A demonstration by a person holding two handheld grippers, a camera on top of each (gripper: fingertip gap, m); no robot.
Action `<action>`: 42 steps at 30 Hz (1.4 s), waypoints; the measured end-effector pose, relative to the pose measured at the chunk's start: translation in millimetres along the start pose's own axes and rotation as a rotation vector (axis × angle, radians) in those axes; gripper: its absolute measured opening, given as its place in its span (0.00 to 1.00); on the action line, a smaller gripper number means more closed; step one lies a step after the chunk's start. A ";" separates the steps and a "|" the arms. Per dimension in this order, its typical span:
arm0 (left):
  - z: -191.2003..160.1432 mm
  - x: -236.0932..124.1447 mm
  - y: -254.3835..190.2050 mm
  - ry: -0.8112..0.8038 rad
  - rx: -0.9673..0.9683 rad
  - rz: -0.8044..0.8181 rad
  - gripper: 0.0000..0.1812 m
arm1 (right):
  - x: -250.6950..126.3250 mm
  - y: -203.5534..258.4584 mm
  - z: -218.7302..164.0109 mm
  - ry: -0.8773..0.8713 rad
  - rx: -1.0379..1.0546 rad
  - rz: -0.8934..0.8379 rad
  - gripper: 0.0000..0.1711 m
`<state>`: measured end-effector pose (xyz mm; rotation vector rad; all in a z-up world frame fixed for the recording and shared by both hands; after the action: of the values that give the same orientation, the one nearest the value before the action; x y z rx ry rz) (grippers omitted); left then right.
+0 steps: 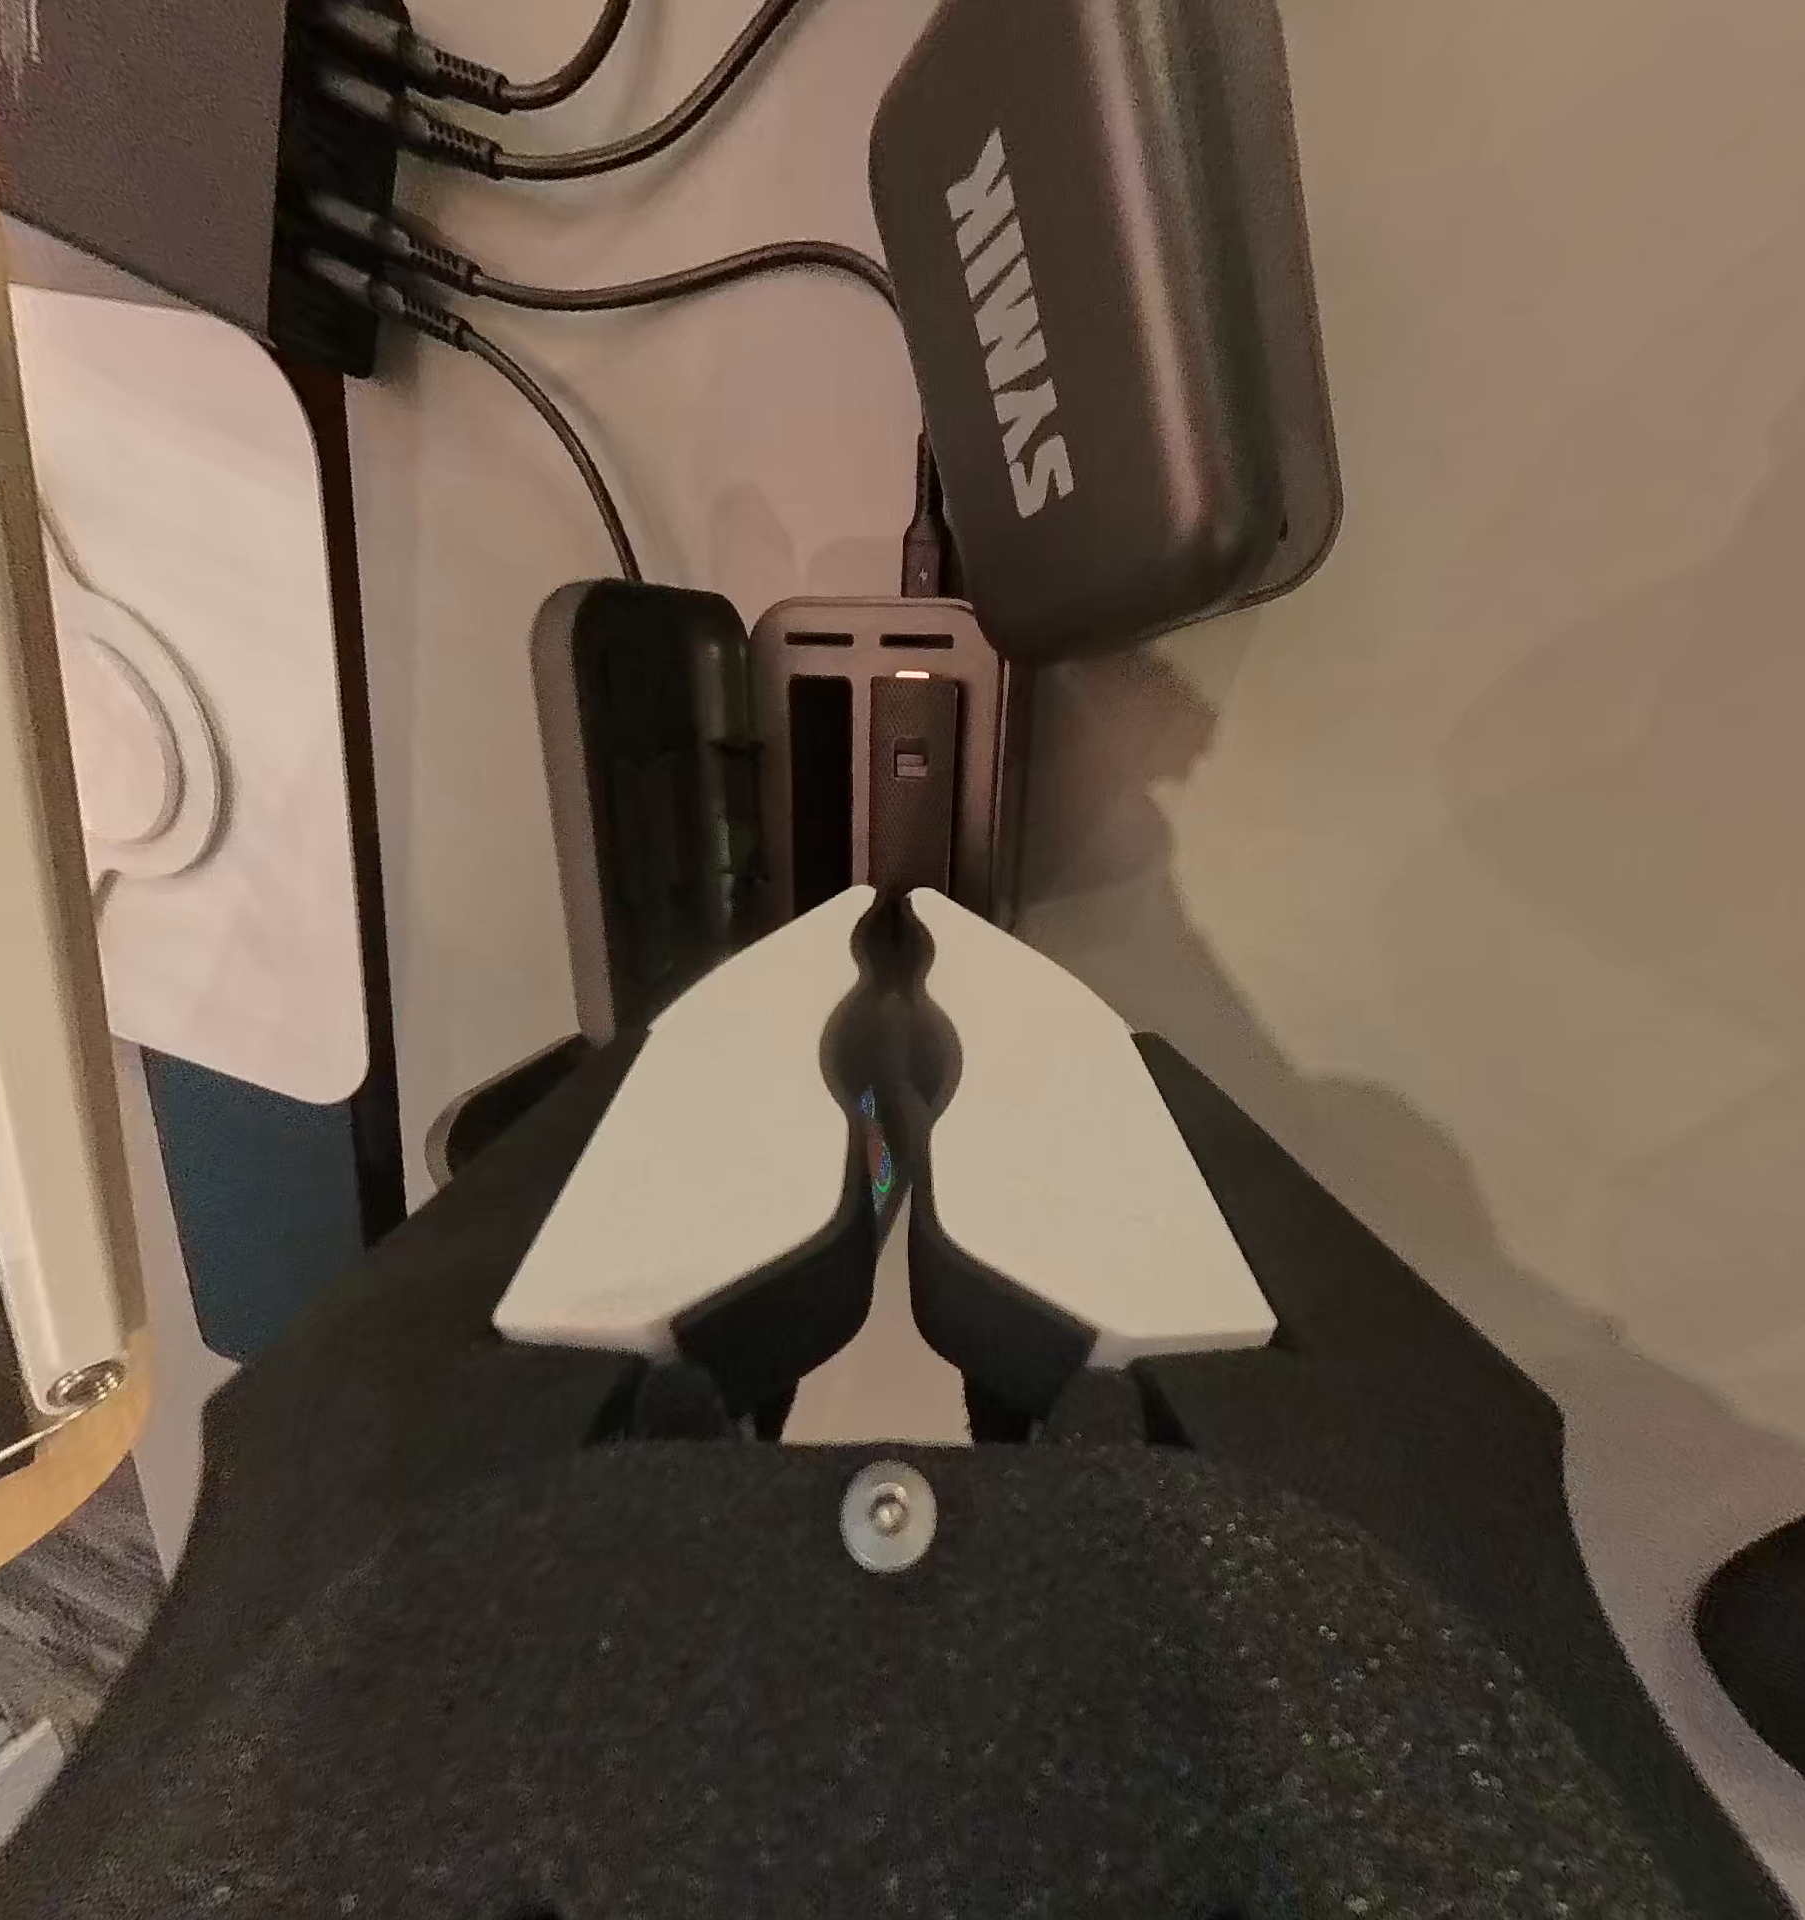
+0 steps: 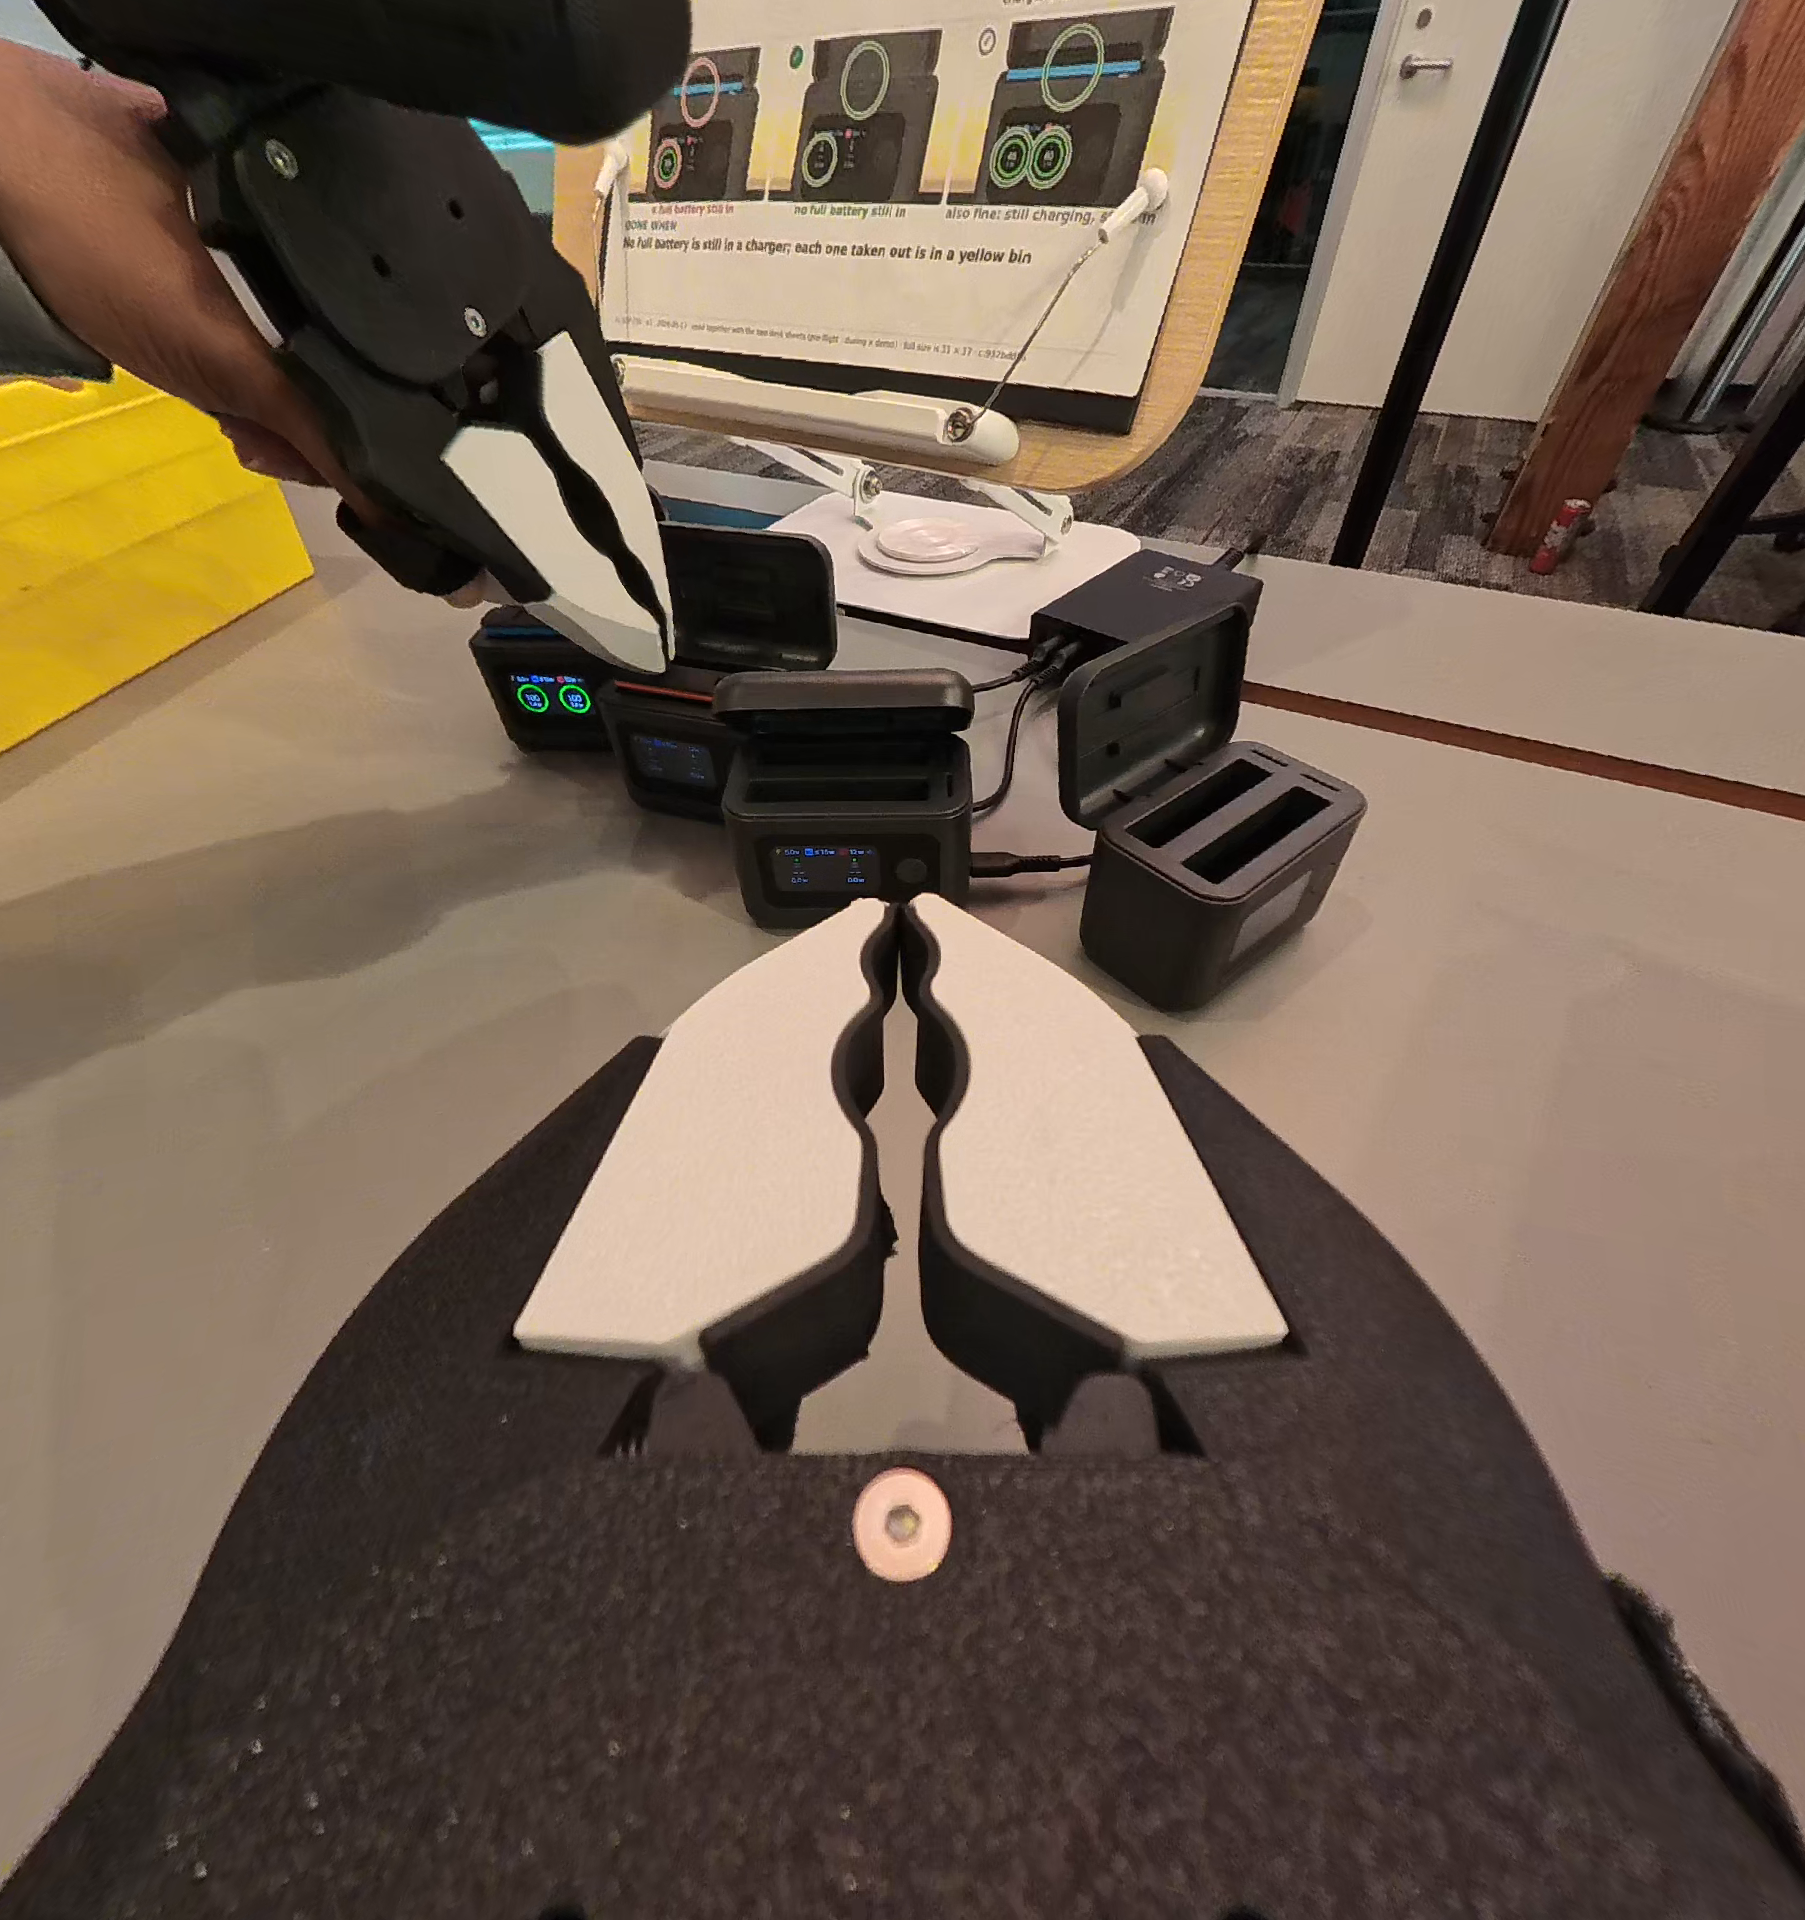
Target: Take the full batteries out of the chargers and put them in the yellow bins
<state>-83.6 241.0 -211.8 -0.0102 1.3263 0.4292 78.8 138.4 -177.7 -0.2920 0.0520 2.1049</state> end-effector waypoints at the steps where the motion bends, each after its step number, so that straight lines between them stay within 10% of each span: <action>1: -0.1 0.0 0.1 0.014 -0.013 -0.003 0.00 | 0.1 0.1 0.2 -0.001 0.002 0.001 0.00; 17: 1.0 0.9 0.7 0.218 -0.104 -0.180 0.00 | -0.1 4.1 2.9 -0.010 -0.005 0.016 0.00; 31: -1.4 -51.5 16.5 -0.151 -0.160 0.037 0.00 | -5.0 5.5 9.6 -0.039 -0.006 0.026 0.00; 42: -82.8 -103.6 5.2 -0.239 -0.234 0.161 0.03 | -4.6 8.0 10.2 -0.044 -0.010 0.034 0.00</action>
<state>-180.8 194.4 -134.4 -0.0456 1.0403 0.6997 72.4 131.9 -167.5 -0.2527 0.0207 2.1453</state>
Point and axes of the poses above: each gripper's, where its closed fingertips meet, x out along the fingers, z out of its top, y = z × x across the jaws, the point moved 1 cm from there along -x, back along the fingers, and after that the axes turned 6 degrees about -x, right-handed, at the moved point
